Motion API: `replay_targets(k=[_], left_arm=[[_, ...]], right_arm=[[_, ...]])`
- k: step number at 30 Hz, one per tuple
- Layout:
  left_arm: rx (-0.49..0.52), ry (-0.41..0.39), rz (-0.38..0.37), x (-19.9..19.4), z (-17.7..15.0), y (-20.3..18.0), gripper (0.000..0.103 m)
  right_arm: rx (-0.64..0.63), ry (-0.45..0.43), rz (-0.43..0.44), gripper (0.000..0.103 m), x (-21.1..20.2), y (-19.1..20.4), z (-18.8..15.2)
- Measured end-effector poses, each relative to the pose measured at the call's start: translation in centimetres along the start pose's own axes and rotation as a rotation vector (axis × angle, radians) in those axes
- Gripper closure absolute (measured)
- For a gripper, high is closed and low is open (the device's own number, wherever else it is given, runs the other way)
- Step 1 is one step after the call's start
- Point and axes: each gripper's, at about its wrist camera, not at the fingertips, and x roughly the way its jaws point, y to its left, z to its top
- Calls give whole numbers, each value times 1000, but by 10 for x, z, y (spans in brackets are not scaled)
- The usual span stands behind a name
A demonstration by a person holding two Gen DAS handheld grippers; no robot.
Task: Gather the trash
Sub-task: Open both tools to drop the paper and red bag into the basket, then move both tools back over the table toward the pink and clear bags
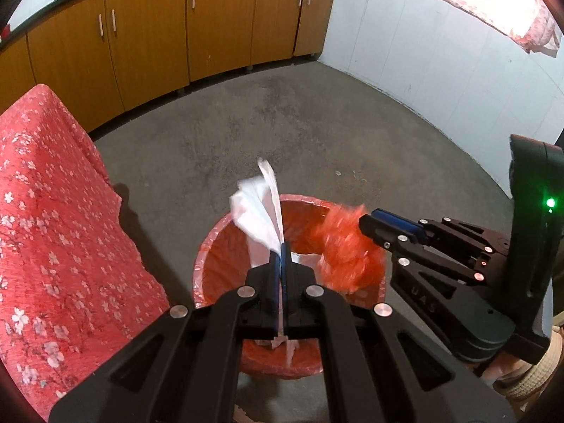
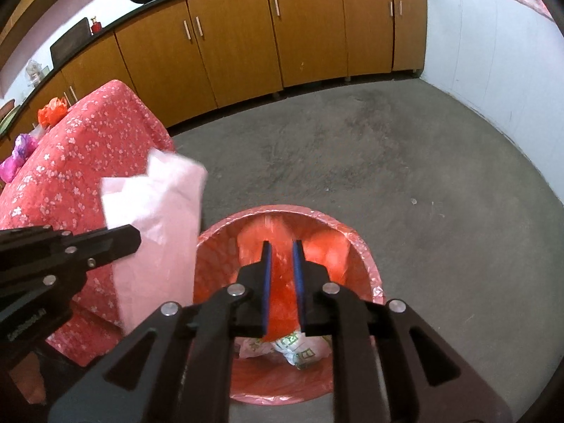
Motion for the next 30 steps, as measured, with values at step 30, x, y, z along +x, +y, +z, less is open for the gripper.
replay_targets(k=[30], left_arm=[[-221, -262, 239, -163, 4, 174, 69]], right_arm=[[-144, -172, 125, 75, -62, 126, 103]])
